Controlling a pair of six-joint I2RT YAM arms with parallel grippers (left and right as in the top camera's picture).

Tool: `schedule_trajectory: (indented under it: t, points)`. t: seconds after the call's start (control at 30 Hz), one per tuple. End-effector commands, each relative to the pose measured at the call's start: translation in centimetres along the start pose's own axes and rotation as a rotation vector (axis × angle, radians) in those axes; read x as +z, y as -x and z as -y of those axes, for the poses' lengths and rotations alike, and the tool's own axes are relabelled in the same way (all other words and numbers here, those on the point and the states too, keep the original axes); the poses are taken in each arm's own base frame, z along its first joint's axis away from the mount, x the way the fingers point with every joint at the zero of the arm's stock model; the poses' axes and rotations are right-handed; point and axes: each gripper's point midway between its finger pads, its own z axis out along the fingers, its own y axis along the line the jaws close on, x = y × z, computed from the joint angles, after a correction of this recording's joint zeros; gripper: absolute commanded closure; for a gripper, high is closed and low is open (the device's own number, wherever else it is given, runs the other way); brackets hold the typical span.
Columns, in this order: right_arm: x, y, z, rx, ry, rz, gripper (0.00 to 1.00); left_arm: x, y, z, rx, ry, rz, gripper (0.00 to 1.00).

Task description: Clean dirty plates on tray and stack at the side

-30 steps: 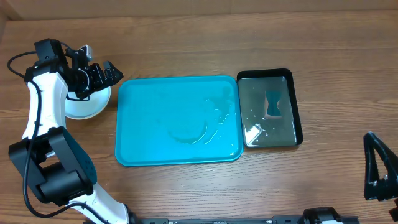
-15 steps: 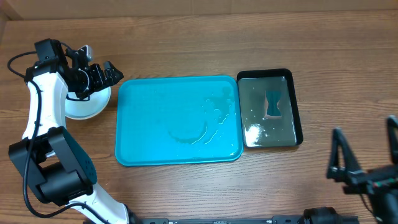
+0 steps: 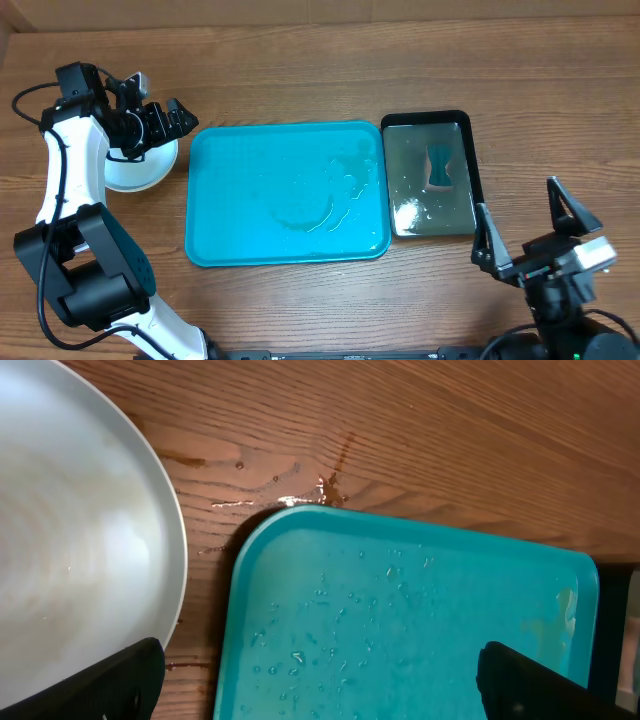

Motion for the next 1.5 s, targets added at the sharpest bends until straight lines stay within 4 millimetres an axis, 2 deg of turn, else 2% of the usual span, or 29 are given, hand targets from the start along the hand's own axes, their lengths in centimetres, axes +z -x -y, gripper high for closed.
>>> schedule_trajectory:
  t: [0.0, 0.17, 0.4, 0.63, 0.83, 1.0, 1.47]
  points:
    - [-0.6, -2.3, -0.1, 0.000, 0.016, 0.029, 0.00, 0.2, -0.3, 0.4, 0.025, -0.016, -0.008, 0.00]
    - [-0.9, -4.8, 0.1, -0.005, 0.016, 0.044, 0.00, 0.1, -0.3, 0.3, 0.023, -0.016, -0.007, 0.01]
    - [-1.1, -8.7, 0.7, 0.012, -0.002, -0.027, 0.00, 0.1, -0.2, 0.3, 0.024, -0.016, -0.007, 0.00]
    - [-1.7, -13.2, 2.0, 0.051, -0.072, -0.200, 0.00, 0.1, -0.2, 0.3, 0.024, -0.016, -0.007, 0.00]
    - [-3.1, -17.7, 2.7, 0.088, -0.124, -0.387, 0.00, 0.1, -0.2, 0.3, 0.024, -0.016, -0.007, 0.00]
    - [-3.2, -17.6, 3.3, 0.079, -0.161, -0.381, 0.00, 0.1, -0.2, 0.3, 0.024, -0.016, -0.007, 0.00]
    - [-3.2, -17.6, 3.4, 0.079, -0.162, -0.381, 0.00, 0.1, -0.3, 0.3, 0.023, -0.016, -0.007, 0.00]
